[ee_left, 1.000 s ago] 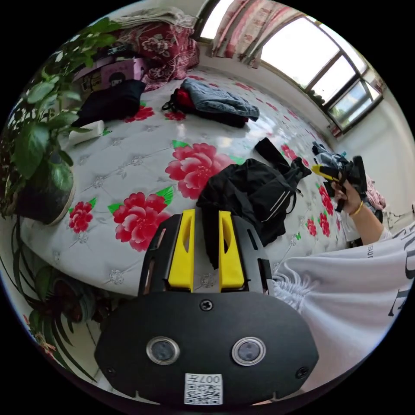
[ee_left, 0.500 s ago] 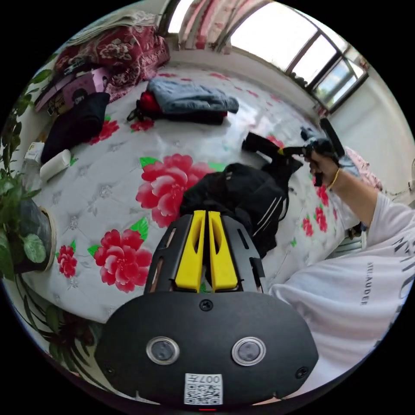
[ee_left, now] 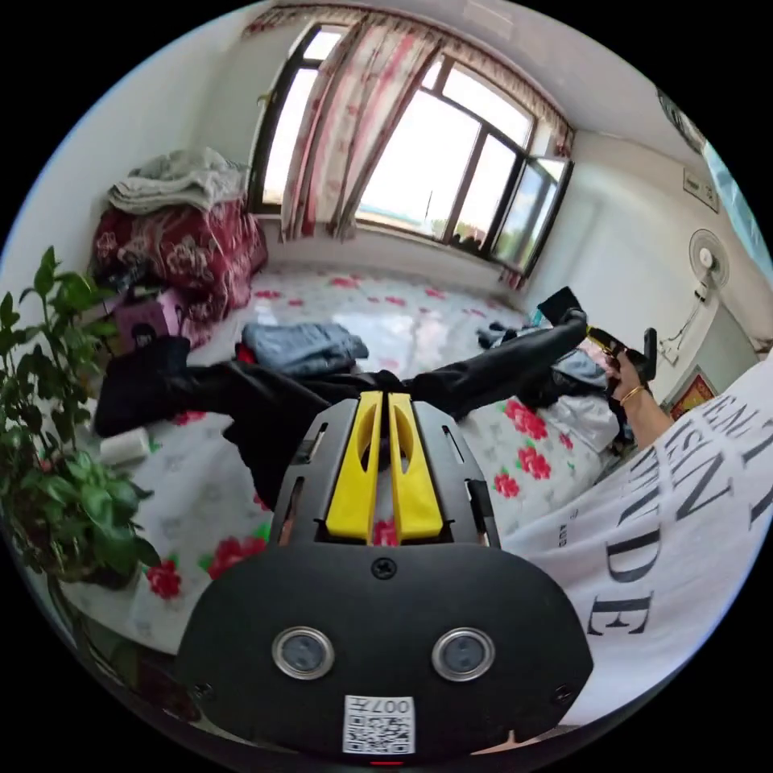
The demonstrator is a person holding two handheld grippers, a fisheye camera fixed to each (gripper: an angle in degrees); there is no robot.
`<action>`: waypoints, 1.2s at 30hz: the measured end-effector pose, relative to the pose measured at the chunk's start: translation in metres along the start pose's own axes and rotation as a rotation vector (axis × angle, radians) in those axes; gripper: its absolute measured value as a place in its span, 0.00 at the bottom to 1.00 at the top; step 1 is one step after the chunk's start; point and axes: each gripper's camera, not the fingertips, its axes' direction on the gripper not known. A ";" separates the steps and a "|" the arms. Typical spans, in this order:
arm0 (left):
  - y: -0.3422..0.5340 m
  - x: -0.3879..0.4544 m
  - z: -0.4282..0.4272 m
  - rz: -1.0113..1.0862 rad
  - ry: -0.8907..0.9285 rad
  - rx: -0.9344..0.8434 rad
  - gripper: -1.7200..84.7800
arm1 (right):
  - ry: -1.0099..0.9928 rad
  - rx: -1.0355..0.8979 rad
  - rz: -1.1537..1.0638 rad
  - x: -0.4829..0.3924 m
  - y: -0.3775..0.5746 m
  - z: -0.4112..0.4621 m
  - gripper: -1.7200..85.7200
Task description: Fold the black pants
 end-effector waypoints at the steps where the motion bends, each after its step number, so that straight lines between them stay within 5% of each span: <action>1: 0.020 0.005 0.025 -0.041 -0.003 -0.110 0.03 | 0.071 -0.078 0.064 0.021 0.025 0.003 0.04; 7: 0.085 0.003 0.093 -0.181 -0.123 -0.425 0.10 | 0.303 -0.453 0.377 0.090 0.139 0.031 0.09; 16: 0.022 -0.063 0.151 -0.257 -0.288 -0.434 0.16 | 0.267 -0.548 0.320 0.089 0.137 0.089 0.11; 21: 0.029 -0.106 0.214 -0.397 -0.432 -0.626 0.12 | 0.239 -0.552 0.319 0.087 0.131 0.121 0.11; 26: 0.012 -0.085 0.213 -0.267 -0.488 -0.608 0.02 | 0.348 -0.731 0.293 0.096 0.134 0.182 0.09; 28: 0.003 -0.070 0.194 -0.207 -0.513 -0.567 0.01 | 0.466 -0.697 0.271 0.096 0.125 0.180 0.05; 32: -0.006 -0.032 0.094 -0.206 -0.494 -0.335 0.01 | 0.376 -0.577 0.203 0.097 0.092 0.134 0.02; 36: 0.032 -0.006 0.039 -0.265 -0.525 -0.337 0.01 | 0.318 -0.477 0.248 0.108 0.086 0.072 0.02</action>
